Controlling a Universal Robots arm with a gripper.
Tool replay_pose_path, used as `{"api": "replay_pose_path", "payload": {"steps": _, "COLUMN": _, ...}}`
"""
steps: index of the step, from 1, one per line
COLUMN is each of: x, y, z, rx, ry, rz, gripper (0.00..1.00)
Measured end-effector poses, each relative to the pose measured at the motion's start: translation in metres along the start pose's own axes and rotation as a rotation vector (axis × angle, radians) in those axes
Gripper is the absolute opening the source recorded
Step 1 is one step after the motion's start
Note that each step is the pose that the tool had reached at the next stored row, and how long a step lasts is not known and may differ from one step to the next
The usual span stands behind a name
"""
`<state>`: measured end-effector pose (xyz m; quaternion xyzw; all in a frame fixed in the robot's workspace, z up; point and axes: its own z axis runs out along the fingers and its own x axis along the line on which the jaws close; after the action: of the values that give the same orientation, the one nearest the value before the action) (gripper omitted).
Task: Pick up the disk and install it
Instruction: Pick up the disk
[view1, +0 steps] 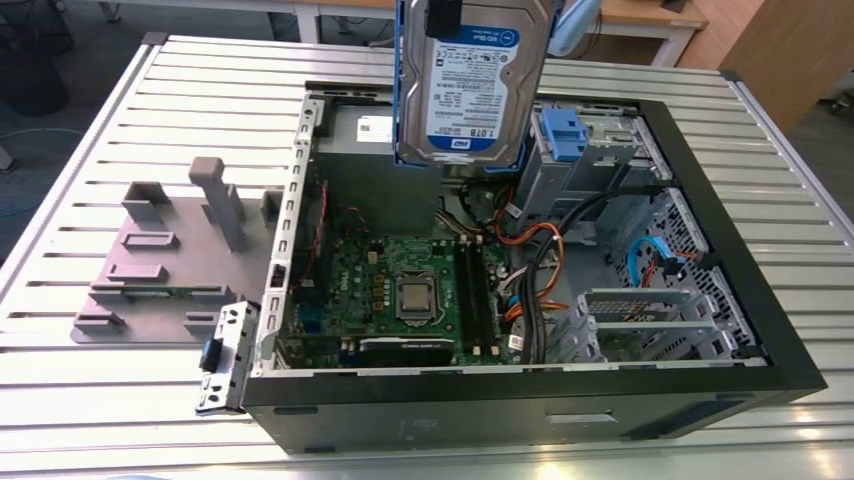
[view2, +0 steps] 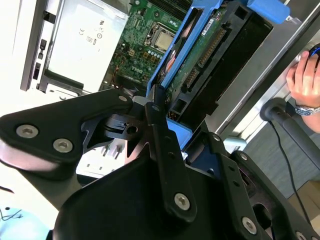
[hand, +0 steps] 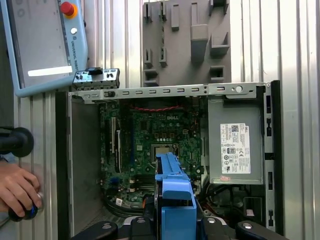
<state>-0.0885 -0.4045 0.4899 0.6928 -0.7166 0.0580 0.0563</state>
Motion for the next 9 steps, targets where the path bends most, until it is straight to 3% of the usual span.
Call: {"api": "replay_pose_path", "payload": {"steps": 9, "x": 0.0002, "y": 0.0000, "z": 0.0001, "rx": 0.0002, "ry": 0.0047, "rz": 0.000, "gripper": 0.36}}
